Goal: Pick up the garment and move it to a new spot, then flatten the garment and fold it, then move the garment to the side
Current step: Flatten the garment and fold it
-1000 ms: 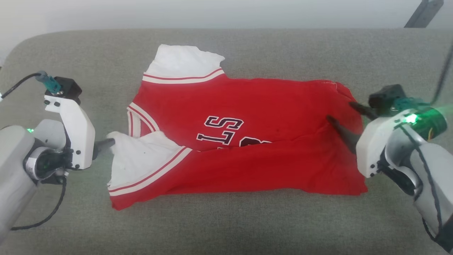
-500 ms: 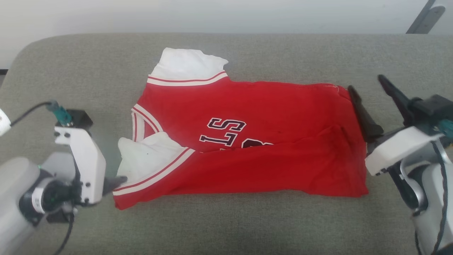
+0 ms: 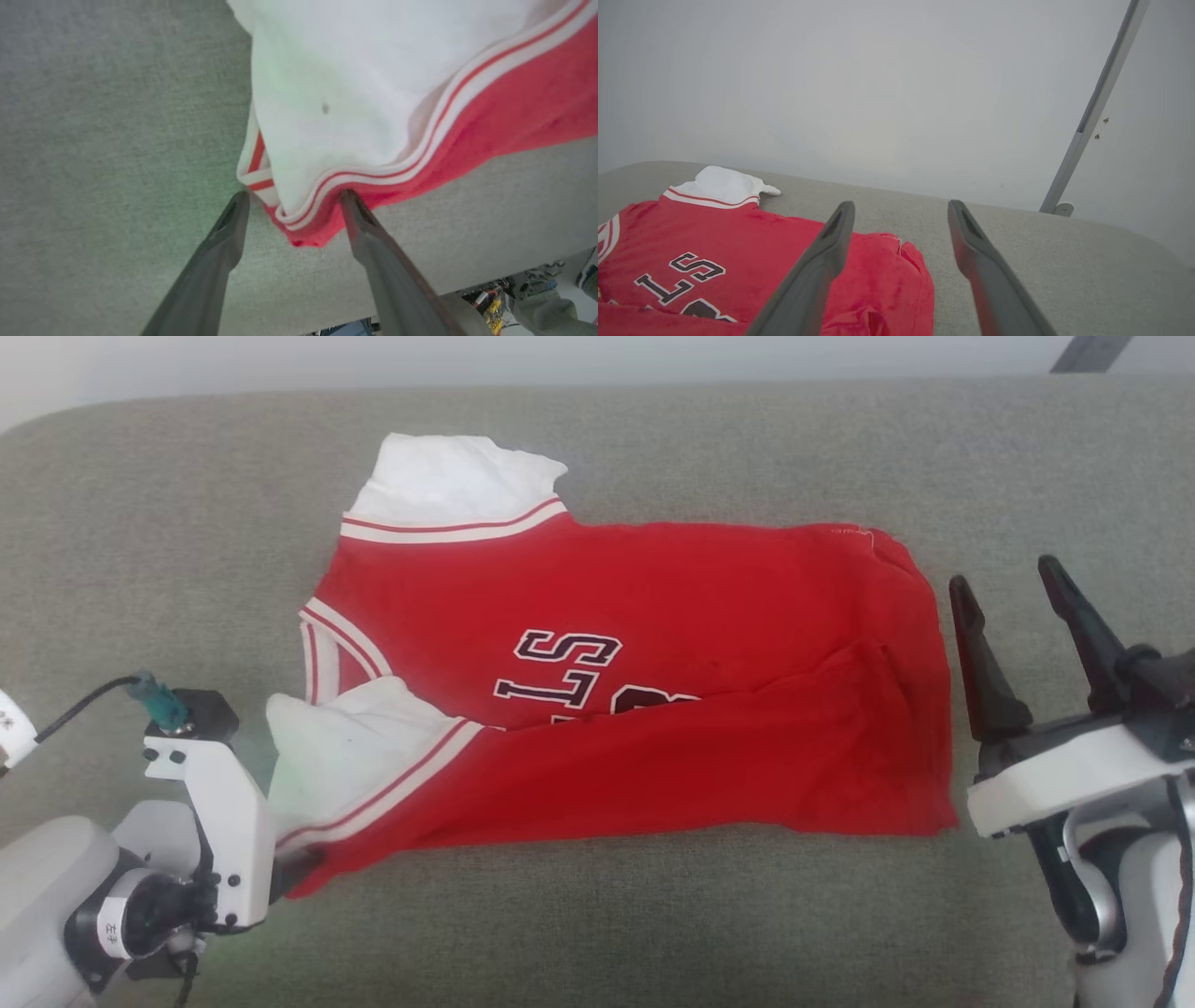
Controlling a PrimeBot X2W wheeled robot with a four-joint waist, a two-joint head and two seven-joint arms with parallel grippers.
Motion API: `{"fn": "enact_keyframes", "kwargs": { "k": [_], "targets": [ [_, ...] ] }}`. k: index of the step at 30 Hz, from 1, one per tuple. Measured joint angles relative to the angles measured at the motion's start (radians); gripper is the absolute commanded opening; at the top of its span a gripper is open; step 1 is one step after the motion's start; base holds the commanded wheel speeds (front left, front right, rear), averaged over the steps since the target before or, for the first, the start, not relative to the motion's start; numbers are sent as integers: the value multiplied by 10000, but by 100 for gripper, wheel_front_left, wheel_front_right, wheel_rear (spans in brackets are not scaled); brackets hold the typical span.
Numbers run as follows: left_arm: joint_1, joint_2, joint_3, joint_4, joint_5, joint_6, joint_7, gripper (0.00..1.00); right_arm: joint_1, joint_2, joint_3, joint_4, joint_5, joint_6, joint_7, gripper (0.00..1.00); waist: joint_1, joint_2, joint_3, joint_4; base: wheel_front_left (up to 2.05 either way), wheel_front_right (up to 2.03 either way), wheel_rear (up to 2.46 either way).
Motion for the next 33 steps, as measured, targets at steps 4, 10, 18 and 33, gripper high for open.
{"fn": "enact_keyframes", "kwargs": {
  "k": [4,10,18,33],
  "targets": [
    [49,-347,-38,886,115,-364,-481,100,310,77,-86,-107,-35,0,341,100,0,0,117,-107,0,0,0],
    [21,-895,-82,1898,150,-991,-748,99,961,-56,58,-113,326,0,2474,100,0,1,108,-87,0,0,0],
    [-237,-1327,-280,2637,424,-1678,-932,0,1346,-382,50,-416,972,2,5166,100,0,1,50,78,0,0,0],
    [-661,-1988,-395,3446,522,-2395,-1129,0,1118,-629,-171,-38,1202,0,9054,100,0,1,236,504,0,0,0]
  ]
}}
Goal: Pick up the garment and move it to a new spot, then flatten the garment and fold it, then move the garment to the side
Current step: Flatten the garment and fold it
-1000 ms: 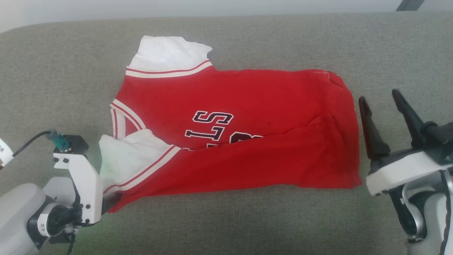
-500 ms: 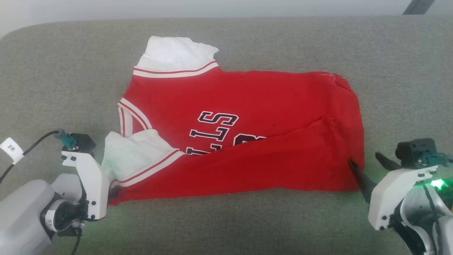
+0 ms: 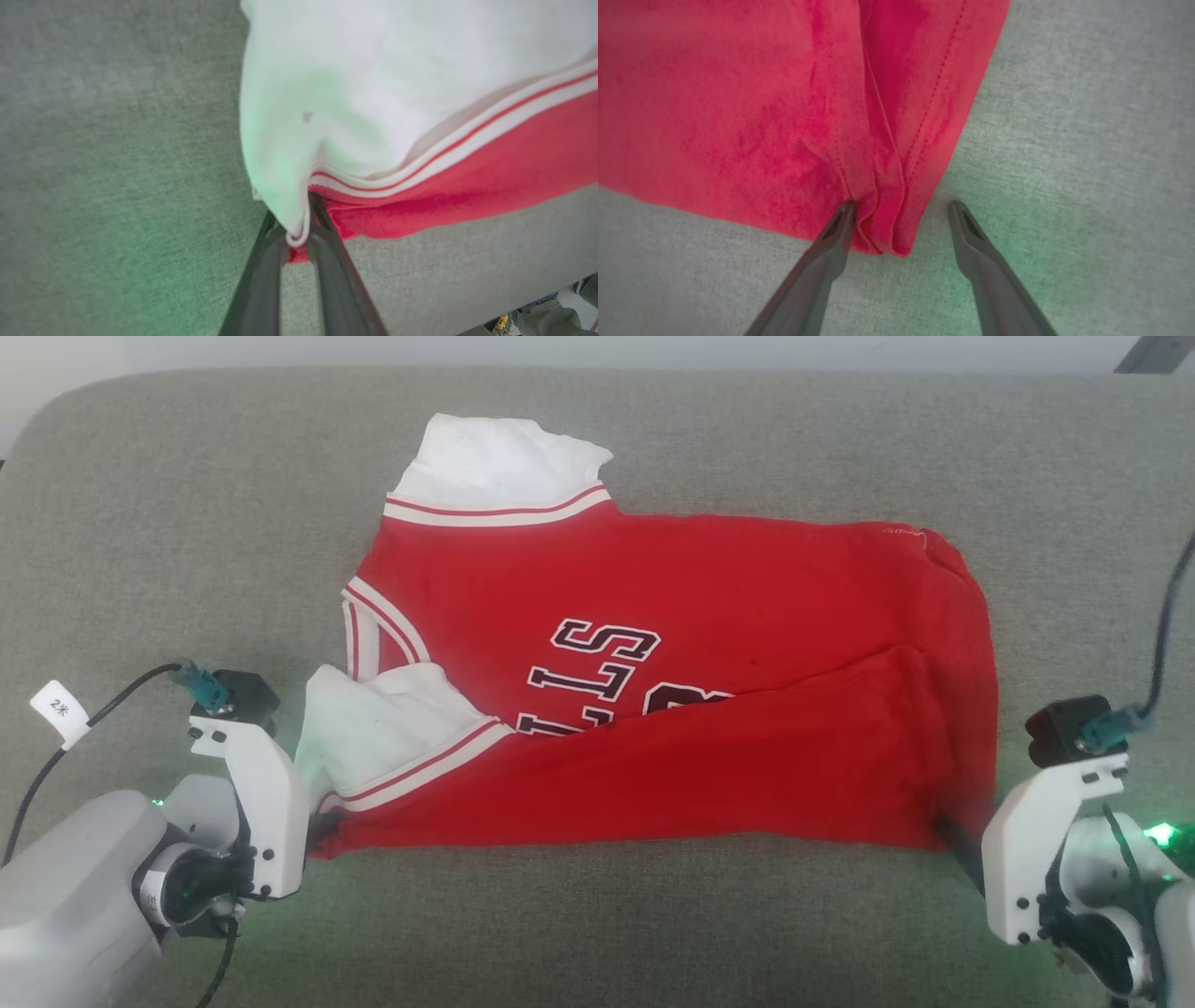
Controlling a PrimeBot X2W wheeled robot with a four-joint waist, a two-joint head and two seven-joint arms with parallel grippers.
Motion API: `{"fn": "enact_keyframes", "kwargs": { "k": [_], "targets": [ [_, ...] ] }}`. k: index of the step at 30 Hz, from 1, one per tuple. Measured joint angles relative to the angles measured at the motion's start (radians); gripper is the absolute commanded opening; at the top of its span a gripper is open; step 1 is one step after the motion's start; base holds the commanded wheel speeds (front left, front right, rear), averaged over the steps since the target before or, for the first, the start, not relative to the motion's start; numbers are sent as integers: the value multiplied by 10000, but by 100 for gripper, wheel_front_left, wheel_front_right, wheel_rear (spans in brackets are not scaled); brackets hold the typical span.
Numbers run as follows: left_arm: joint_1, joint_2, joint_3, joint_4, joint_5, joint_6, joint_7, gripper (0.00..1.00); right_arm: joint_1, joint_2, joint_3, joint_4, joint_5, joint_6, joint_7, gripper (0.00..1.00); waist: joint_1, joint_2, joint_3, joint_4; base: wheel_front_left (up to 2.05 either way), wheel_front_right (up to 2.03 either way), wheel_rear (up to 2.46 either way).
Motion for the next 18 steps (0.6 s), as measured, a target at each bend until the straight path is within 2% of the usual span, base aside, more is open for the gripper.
{"fn": "enact_keyframes", "kwargs": {
  "k": [3,4,5,14,18],
  "targets": [
    [-47,-104,2,119,23,-119,-61,0,-350,-84,173,433,21,-6,163,97,0,0,61,72,0,0,0],
    [-64,-127,-2,163,38,-163,-77,0,-445,-128,222,594,21,-6,176,24,-1,0,75,94,0,0,0],
    [-87,-157,-10,188,46,-174,-90,0,-524,-203,305,715,-8,-6,182,0,0,0,86,118,0,0,0],
    [-112,-130,-12,125,6,-311,-71,0,-895,-543,617,1072,157,8,234,0,0,-1,-13,214,0,0,0],
    [-69,144,12,-368,-90,-42,167,0,-846,-941,802,725,437,6,589,0,0,-1,-123,211,0,0,0]
  ]
}}
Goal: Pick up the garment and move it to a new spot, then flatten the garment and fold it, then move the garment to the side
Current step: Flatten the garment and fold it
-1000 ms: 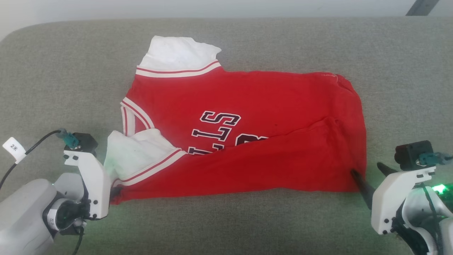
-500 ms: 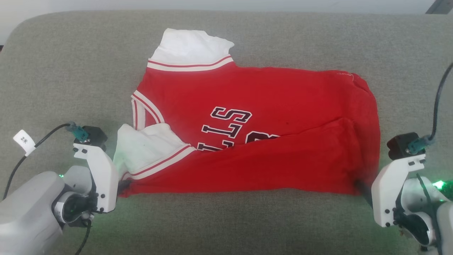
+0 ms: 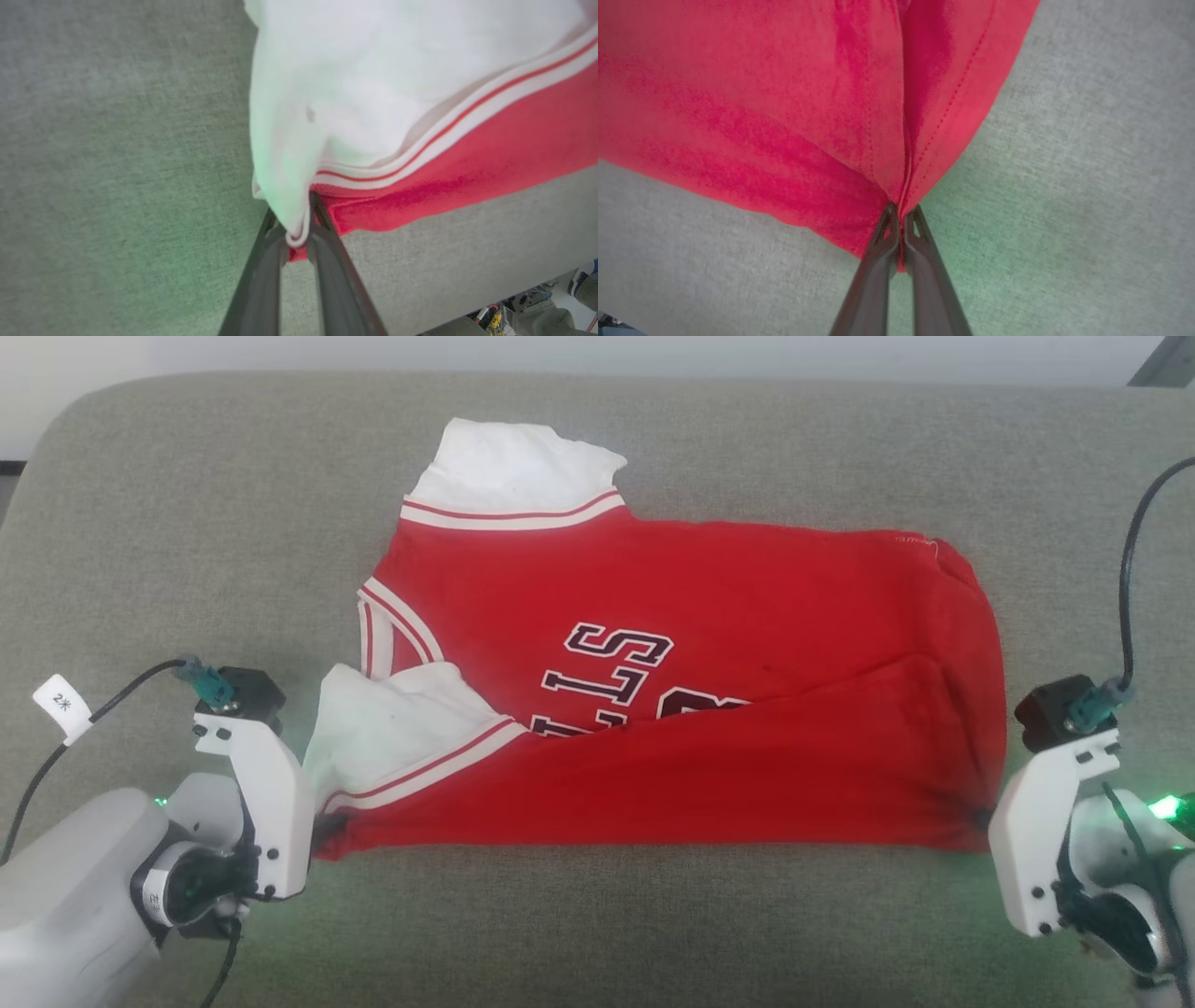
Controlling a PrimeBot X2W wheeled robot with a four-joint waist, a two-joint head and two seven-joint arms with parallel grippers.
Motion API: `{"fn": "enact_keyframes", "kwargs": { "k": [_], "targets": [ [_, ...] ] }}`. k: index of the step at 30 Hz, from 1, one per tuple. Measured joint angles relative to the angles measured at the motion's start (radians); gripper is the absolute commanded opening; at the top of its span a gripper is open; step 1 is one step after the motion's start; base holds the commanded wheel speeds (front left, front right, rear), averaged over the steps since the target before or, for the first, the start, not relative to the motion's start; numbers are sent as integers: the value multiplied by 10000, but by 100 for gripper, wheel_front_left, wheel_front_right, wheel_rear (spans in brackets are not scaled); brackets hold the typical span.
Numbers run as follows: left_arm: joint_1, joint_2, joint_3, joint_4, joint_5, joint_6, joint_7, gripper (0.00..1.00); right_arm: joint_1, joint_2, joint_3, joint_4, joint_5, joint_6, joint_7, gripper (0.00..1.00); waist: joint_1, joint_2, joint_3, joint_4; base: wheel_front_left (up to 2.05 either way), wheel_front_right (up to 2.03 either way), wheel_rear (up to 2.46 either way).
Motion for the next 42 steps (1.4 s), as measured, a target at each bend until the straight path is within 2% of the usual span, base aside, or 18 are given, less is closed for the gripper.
{"fn": "enact_keyframes", "kwargs": {
  "k": [8,15,21,22,23,24,25,26,27,28,31,42],
  "targets": [
    [563,888,-33,-1793,-138,842,508,0,691,-1045,219,-1064,851,0,836,0,0,0,-222,-29,0,0,0],
    [1449,1774,-58,-3685,-489,1996,844,0,1406,-1593,-13,-1576,1306,0,1227,0,0,0,-210,-94,0,0,0],
    [1828,1685,-186,-3906,-644,2326,890,0,1565,-1444,6,-1379,1373,-2,1246,0,0,0,-135,-149,0,0,0],
    [1841,1603,-198,-3835,-642,2326,878,4,1556,-1381,35,-1315,1335,-2,1206,0,0,0,-127,-163,0,0,0],
    [1843,1534,-207,-3724,-646,2334,874,31,1525,-1312,65,-1212,1292,-2,1160,0,0,0,-119,-180,0,0,0],
    [1848,1480,-198,-3611,-709,2351,878,49,1484,-1264,104,-1141,1260,-4,1118,0,0,0,-115,-199,0,0,0],
    [1848,1429,-198,-3532,-742,2351,882,87,1429,-1231,169,-1089,1223,-4,1097,20,0,0,-116,-218,0,0,0],
    [1848,1381,-198,-3452,-750,2351,892,100,1390,-1198,213,-1035,1221,-4,1026,46,0,0,-123,-241,0,0,0],
    [1848,1348,-194,-3413,-777,2349,917,100,1360,-1172,245,-986,1221,-4,989,80,0,0,-129,-265,0,0,0],
    [1841,1296,-186,-3411,-813,2349,943,100,1341,-1141,234,-930,1221,-4,913,100,0,0,-141,-283,0,0,0],
    [1801,1363,-163,-3492,-846,2456,1103,100,1276,-949,73,-811,1218,-4,765,100,0,0,-216,-326,0,0,0],
    [1003,2901,245,-5143,-445,3158,1707,100,1302,-652,-437,-1480,1120,-4,69,100,0,0,-497,-640,0,0,0]
  ]
}}
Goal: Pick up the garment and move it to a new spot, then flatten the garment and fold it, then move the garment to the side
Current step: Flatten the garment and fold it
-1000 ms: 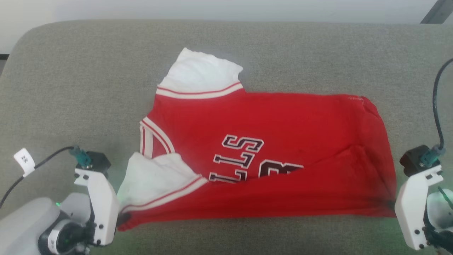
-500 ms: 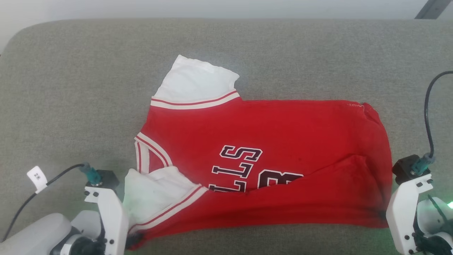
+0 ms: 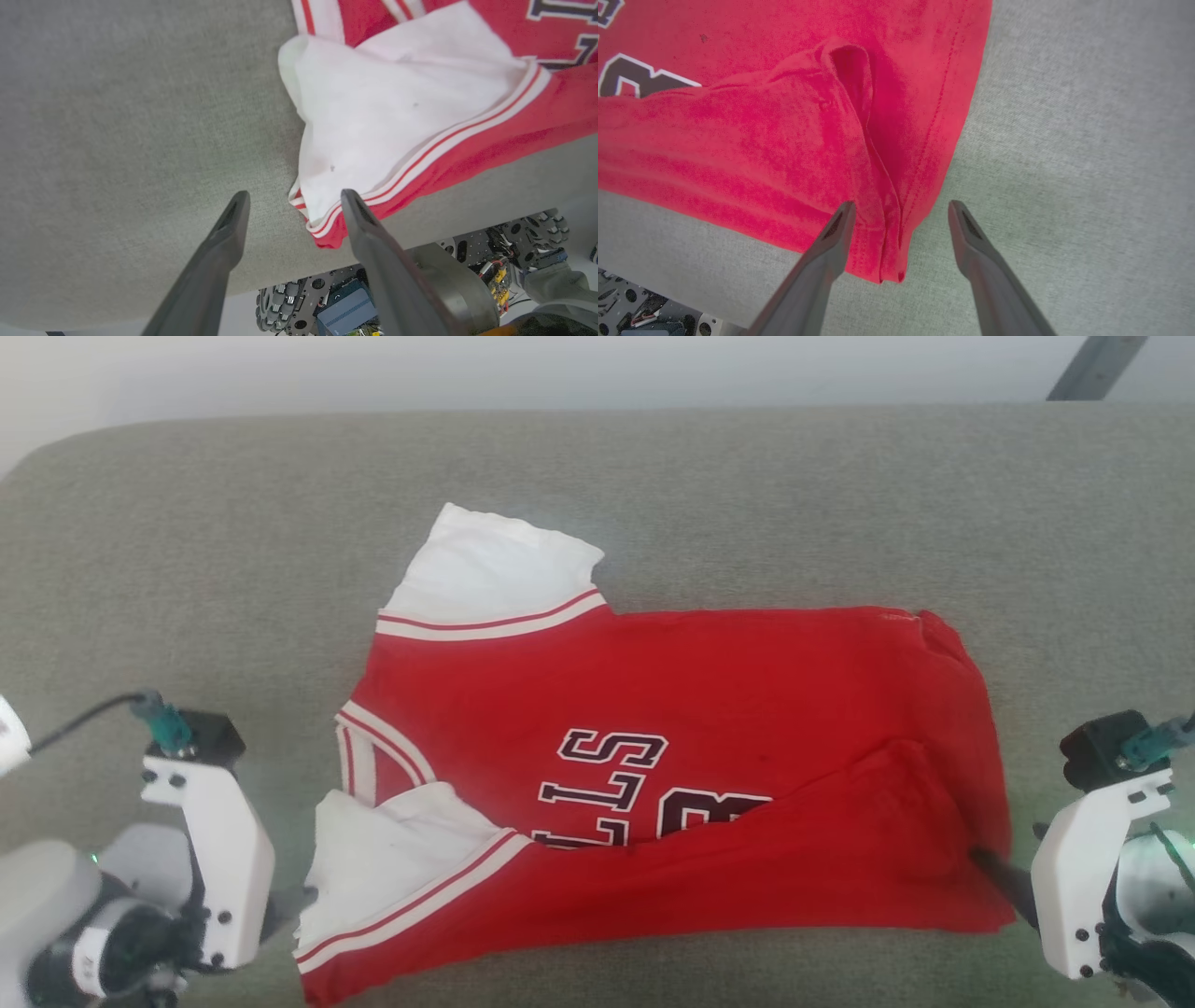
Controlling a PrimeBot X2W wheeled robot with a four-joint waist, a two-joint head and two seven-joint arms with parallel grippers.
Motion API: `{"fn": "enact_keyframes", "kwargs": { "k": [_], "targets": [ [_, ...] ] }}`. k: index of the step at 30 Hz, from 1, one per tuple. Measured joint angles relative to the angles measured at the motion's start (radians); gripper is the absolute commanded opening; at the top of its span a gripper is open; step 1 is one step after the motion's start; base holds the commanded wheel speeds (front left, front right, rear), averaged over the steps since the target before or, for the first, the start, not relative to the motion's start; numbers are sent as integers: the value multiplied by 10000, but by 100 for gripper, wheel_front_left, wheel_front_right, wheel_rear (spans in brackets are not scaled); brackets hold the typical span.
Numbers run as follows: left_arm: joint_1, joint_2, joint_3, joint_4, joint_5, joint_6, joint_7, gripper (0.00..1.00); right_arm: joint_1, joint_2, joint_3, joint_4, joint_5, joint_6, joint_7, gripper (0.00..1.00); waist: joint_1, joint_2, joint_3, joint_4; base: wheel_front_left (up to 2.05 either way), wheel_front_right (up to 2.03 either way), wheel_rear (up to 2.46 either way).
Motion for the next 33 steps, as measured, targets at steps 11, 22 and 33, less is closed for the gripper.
{"fn": "enact_keyframes", "kwargs": {
  "k": [11,22,33],
  "targets": [
    [-2092,-36,573,489,838,-725,272,100,-971,472,61,-869,-892,0,-3342,100,0,0,339,-816,0,0,0],
    [-3981,-982,709,3028,1707,-2144,-6,100,-1919,1584,336,-370,-2130,0,-8119,100,0,0,1194,-1851,0,0,0],
    [-5573,-1499,637,5396,2412,-3373,-132,100,-2015,2199,493,487,-2591,0,-9595,100,0,0,2226,-2739,0,0,0]
  ]
}}
